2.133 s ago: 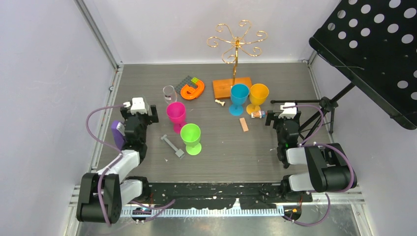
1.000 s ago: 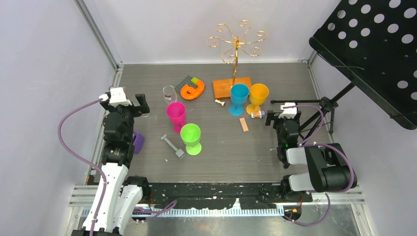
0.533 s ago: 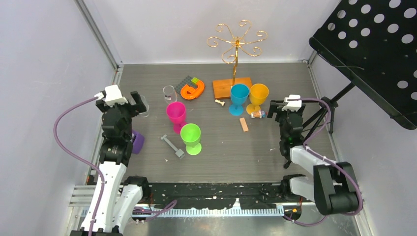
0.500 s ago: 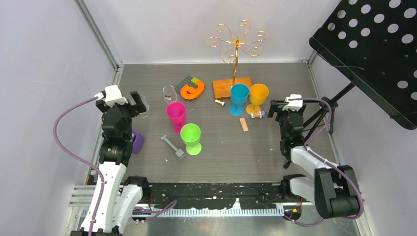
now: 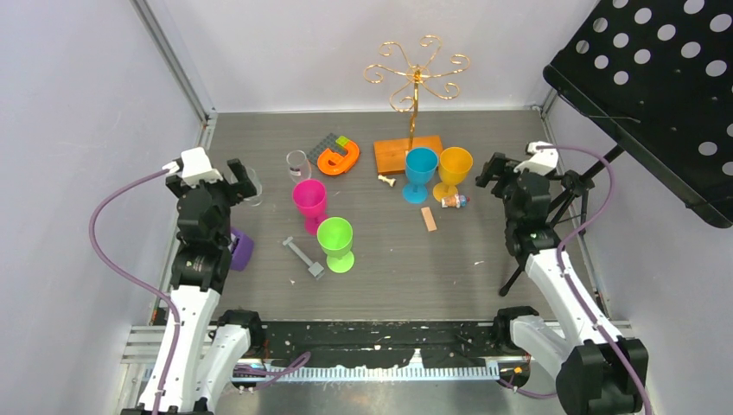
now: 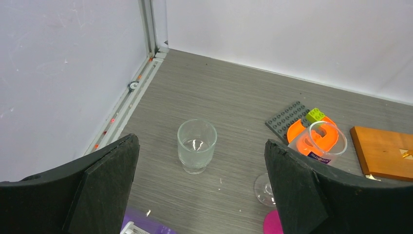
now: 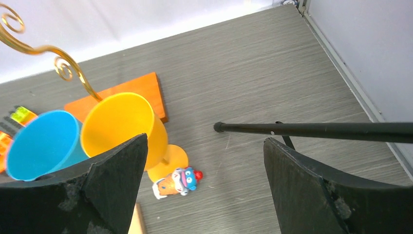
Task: Place the wine glass upside down on the wine glass rack
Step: Move the wine rack to the center of the board.
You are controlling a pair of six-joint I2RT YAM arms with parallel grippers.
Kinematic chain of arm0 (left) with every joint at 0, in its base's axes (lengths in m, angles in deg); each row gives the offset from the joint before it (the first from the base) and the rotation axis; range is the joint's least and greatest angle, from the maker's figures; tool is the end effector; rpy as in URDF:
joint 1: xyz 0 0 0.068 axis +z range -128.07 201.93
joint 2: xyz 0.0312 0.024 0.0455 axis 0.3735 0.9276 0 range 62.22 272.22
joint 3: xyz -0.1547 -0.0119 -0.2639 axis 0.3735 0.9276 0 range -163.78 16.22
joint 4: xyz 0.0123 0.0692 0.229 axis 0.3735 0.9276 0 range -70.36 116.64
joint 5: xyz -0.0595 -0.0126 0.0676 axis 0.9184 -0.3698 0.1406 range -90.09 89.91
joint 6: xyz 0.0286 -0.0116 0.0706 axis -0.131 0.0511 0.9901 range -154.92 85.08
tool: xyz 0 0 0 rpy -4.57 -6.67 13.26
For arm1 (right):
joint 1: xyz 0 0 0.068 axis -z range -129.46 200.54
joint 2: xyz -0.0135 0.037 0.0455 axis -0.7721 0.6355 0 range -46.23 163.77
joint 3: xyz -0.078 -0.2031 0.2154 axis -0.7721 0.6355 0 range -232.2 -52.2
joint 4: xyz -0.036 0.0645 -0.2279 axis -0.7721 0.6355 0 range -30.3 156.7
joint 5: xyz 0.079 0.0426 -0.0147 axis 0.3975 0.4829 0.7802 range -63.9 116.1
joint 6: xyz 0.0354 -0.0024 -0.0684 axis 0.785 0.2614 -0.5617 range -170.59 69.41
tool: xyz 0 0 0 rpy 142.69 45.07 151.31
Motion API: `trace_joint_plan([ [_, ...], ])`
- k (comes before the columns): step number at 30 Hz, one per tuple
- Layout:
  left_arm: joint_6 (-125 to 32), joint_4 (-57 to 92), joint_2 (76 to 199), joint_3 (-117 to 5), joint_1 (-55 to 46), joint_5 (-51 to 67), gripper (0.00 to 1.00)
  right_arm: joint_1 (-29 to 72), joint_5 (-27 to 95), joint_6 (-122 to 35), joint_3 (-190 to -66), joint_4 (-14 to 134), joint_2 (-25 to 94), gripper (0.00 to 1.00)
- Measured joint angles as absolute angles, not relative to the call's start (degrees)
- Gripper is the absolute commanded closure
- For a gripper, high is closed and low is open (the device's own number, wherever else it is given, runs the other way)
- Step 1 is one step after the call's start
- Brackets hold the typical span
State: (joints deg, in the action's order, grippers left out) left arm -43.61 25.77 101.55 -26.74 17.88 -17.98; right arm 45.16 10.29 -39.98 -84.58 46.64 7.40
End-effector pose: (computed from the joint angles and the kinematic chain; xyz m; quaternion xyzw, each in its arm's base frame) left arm 0.1438 0.0100 0.3706 -0.1363 0.7086 0.0358 0.6914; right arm 0.2078 0.0016 0.3099 0.1241 0.7437 -0.0127 0.6568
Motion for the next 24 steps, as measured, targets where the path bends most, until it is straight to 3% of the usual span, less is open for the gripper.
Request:
trace_joint_plan([
  [9, -44.15, 28.96, 102.23, -31.46, 17.81, -13.59, 0.05, 45.16, 14.44, -33.59, -98.98, 64.61, 7.46, 0.05],
  [17, -46.56, 32.85, 103.65, -35.14, 17.81, -7.47, 0.12, 45.16, 19.40, -25.77, -99.48, 66.29, 4.62, 0.05],
  [24, -51.69, 34.84, 107.43, -39.97, 17.79, 0.95, 0.12, 45.16, 23.44, -13.66, -99.77, 61.14, 6.50, 0.02],
])
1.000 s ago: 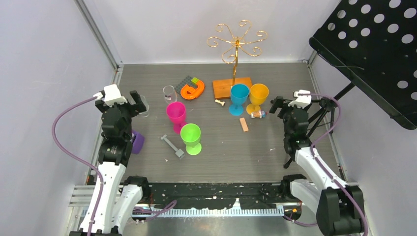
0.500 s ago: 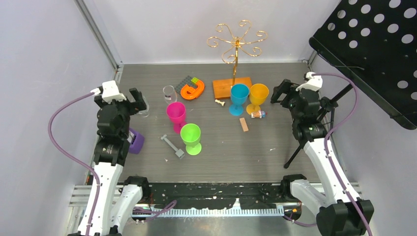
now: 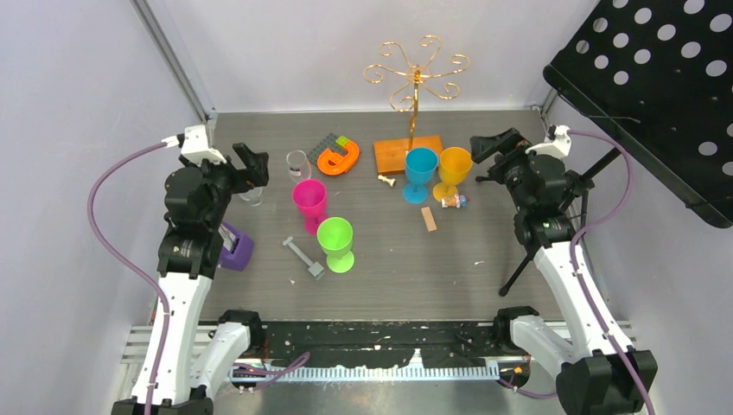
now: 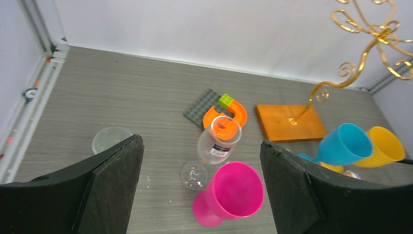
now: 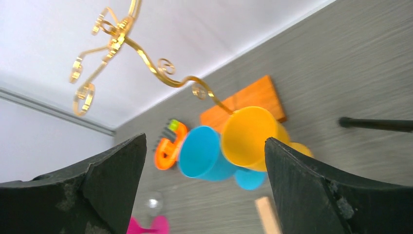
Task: Place the wine glass upside down on the wine glass rack
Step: Move the wine rack to the center of the board.
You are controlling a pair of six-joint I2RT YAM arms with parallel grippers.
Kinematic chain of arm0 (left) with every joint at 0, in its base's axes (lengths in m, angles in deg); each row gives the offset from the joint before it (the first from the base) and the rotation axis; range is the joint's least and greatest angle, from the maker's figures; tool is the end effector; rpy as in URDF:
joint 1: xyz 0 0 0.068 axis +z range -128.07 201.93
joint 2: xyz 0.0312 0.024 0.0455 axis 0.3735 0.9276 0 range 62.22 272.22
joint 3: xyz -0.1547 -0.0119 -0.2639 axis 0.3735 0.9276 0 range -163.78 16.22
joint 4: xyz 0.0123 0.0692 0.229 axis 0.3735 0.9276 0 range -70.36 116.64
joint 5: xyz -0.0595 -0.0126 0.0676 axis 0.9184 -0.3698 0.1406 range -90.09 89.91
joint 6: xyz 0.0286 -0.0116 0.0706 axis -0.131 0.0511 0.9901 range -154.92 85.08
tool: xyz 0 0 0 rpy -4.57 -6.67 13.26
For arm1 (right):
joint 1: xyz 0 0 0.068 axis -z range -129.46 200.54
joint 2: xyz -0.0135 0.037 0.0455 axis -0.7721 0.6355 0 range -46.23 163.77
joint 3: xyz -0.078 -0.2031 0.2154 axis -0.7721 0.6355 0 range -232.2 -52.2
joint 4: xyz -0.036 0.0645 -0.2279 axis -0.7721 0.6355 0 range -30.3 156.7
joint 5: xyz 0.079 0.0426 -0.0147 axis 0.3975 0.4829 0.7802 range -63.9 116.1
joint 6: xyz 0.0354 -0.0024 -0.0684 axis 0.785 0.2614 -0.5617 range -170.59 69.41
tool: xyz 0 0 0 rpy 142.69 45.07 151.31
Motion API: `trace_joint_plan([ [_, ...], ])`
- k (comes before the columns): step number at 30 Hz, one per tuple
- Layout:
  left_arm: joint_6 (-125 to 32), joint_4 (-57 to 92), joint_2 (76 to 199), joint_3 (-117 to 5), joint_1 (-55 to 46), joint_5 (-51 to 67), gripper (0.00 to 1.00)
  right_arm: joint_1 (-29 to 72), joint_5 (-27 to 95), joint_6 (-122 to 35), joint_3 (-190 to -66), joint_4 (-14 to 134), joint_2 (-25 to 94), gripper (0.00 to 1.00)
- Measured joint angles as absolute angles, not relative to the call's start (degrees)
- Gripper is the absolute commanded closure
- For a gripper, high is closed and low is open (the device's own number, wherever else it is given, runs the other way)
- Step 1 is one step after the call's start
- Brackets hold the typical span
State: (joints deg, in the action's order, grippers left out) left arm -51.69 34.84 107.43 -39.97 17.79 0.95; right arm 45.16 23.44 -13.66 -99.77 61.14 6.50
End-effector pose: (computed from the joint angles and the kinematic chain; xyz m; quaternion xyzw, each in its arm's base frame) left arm 0.1545 -0.0124 0.4161 -0.0744 0.7288 -0.1301 0.6681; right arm 0.2033 0.0160 0.3748 0.2177 0.7141 0.2239 0.6266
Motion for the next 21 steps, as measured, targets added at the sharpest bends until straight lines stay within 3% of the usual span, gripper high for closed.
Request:
trace_joint_plan([
  [5, -54.23, 36.04, 107.19, -41.32, 17.77, 3.96, 0.12, 45.16, 27.71, -1.90, -99.88, 51.28, 11.49, 0.00],
  [12, -55.54, 37.71, 105.93, -41.30, 17.77, 5.84, 0.12, 45.16, 32.69, 13.07, -102.67, 37.86, 22.96, 0.06],
  [21, -55.67, 37.99, 105.34, -41.30, 17.77, 7.07, 0.12, 44.85, 33.43, 24.24, -105.47, 26.95, 30.92, 0.07],
])
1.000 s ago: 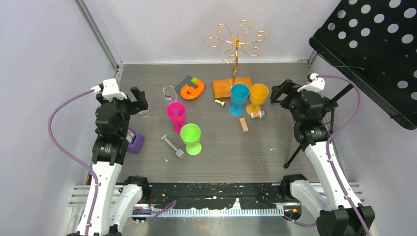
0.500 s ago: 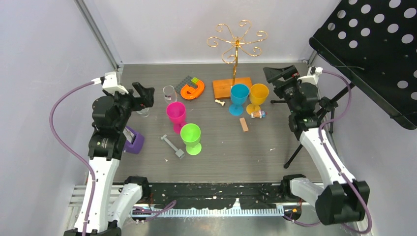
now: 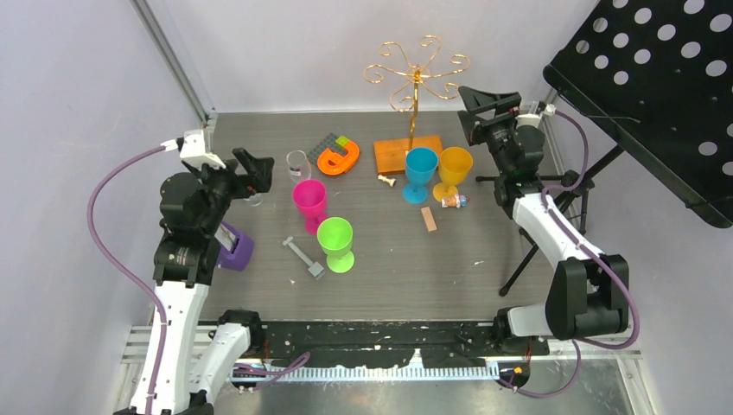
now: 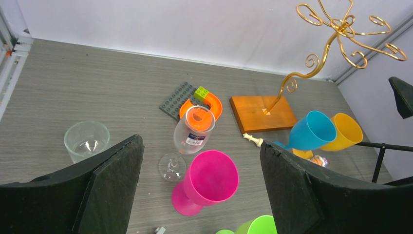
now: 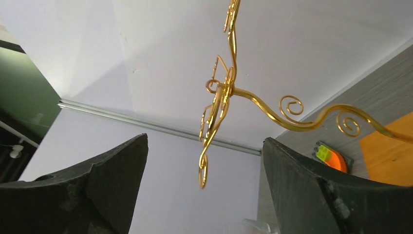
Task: Place the wine glass upside down on the wine glass rack
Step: Move the wine rack to the center of the board.
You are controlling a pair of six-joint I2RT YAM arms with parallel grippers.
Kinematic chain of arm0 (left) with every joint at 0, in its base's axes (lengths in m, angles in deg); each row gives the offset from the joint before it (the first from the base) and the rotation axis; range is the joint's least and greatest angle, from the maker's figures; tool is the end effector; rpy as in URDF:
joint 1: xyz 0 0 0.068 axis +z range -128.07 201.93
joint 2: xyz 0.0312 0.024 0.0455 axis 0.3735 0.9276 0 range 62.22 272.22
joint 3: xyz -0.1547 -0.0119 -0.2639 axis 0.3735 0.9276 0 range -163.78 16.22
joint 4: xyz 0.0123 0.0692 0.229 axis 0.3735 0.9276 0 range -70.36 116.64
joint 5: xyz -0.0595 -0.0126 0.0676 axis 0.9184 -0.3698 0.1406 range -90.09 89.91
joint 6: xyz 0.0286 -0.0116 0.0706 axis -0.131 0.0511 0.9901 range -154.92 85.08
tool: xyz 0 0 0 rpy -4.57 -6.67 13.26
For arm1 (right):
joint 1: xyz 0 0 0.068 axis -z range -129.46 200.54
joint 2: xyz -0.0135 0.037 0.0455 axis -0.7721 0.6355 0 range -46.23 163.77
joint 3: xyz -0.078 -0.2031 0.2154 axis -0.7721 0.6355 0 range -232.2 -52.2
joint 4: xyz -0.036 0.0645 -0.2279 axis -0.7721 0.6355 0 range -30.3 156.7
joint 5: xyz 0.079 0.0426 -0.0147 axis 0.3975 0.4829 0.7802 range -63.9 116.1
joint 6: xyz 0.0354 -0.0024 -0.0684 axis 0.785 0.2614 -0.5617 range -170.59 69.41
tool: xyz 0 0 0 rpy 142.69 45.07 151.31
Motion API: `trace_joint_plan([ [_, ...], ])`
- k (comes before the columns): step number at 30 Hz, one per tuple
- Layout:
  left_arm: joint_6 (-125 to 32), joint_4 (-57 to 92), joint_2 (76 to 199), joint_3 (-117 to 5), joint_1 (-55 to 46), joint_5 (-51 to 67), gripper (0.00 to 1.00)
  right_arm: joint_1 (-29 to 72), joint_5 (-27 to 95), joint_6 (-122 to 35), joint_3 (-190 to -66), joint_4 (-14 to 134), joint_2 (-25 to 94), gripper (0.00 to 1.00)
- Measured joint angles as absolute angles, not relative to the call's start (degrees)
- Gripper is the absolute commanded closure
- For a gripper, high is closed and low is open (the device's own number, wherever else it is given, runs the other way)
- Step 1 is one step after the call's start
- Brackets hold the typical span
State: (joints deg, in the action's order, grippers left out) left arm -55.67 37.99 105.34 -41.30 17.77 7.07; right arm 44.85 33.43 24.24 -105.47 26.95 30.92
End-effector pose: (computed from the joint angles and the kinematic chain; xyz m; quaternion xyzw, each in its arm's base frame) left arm 0.1396 -0.0184 0.4211 -0.0631 0.7281 -0.1915 0.6551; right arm 0.3155 0.0398 0.3911 0.3282 0.5619 0.5217 0.5517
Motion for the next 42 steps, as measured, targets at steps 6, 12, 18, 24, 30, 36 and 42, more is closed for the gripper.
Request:
trace_joint_plan([
  [6, -55.74, 38.45, 105.34, -41.30, 17.77, 7.59, 0.12, 44.50, 33.30, 29.09, -109.62, 24.07, 36.40, 0.14],
  [12, -55.72, 39.17, 105.31, -41.30, 17.77, 7.66, 0.12, 42.97, 33.37, 31.67, -115.37, 25.31, 42.44, 0.31],
  [18, -55.50, 40.66, 105.31, -41.30, 17.77, 7.46, 0.12, 41.20, 33.54, 32.19, -119.57, 26.58, 45.10, 0.39],
  [24, -55.26, 41.55, 105.27, -41.30, 17.77, 7.44, 0.12, 40.83, 33.24, 32.19, -120.64, 27.54, 46.11, 0.46],
  [30, -54.99, 42.19, 105.03, -41.28, 17.77, 7.16, 0.12, 40.83, 32.80, 32.37, -121.08, 29.03, 47.99, 0.57],
  [36, -54.08, 42.93, 103.63, -40.60, 17.77, 6.17, 0.12, 40.83, 32.78, 32.72, -121.93, 28.96, 48.38, 0.64],
  [42, -53.95, 43.74, 102.52, -39.90, 17.77, 5.23, 0.11, 40.61, 32.82, 32.70, -122.11, 29.07, 48.42, 0.72],
])
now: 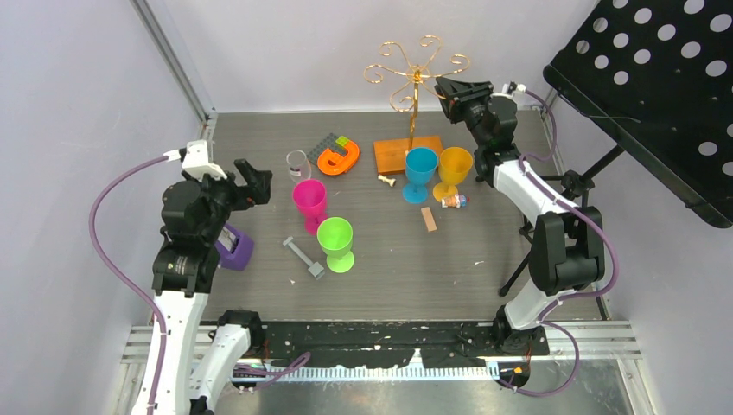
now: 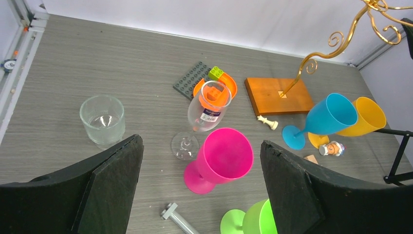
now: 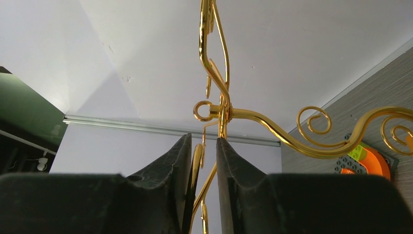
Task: Place the wine glass upside down on the wine glass rack
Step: Move the wine rack to the center of the board.
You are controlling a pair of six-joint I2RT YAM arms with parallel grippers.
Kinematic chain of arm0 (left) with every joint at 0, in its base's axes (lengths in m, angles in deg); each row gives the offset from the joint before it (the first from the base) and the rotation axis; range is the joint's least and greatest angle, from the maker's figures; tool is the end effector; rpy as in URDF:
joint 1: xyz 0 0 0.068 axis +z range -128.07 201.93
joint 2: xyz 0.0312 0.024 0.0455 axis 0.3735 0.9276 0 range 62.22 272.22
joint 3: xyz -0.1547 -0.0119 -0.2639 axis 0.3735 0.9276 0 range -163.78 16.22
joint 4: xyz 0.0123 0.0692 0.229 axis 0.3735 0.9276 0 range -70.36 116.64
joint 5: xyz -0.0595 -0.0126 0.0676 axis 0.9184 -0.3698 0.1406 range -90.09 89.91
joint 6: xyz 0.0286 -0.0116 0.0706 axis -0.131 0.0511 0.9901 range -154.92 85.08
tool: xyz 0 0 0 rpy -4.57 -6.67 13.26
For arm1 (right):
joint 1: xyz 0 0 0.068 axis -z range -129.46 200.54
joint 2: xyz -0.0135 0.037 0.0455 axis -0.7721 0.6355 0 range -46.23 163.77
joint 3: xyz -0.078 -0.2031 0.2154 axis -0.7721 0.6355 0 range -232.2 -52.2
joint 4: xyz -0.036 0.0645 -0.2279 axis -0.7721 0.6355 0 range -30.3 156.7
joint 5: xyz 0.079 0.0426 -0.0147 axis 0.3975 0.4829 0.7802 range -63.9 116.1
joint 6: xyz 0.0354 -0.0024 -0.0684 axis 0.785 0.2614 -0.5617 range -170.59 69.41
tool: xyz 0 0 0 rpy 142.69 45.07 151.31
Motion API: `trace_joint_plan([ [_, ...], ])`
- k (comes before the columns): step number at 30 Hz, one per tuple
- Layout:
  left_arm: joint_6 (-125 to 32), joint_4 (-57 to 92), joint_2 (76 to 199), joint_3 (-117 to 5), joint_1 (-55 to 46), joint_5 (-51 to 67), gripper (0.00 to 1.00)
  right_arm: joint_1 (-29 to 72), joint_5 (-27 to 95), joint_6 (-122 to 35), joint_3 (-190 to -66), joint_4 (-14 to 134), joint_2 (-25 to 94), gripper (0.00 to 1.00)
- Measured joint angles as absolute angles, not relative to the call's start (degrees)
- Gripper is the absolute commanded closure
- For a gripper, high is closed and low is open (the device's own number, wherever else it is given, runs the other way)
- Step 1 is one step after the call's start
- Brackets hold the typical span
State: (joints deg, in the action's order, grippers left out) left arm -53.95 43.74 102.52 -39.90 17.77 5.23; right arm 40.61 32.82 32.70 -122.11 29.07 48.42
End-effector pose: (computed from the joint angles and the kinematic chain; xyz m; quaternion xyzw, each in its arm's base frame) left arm 0.1263 -0.0153 0.4045 -0.0676 0.7530 -0.1658 0.6331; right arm 0.4014 0.0780 0.3870 0.3645 0.5622 0.5657 0.4807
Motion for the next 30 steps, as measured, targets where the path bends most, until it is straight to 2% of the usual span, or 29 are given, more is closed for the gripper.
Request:
trace_joint_plan([
  [7, -53.97, 44.24, 102.04, -39.46, 17.77, 4.88, 0.11, 40.35, 32.82, 32.59, -123.55, 31.52, 48.25, 0.80],
  [13, -53.99, 44.39, 101.73, -39.33, 17.77, 4.84, 0.11, 40.06, 32.52, 33.42, -123.90, 34.54, 47.16, 0.94],
  [30, -54.27, 44.42, 101.69, -38.92, 17.77, 4.03, 0.11, 37.22, 30.70, 37.55, -123.98, 40.59, 44.25, 0.94],
])
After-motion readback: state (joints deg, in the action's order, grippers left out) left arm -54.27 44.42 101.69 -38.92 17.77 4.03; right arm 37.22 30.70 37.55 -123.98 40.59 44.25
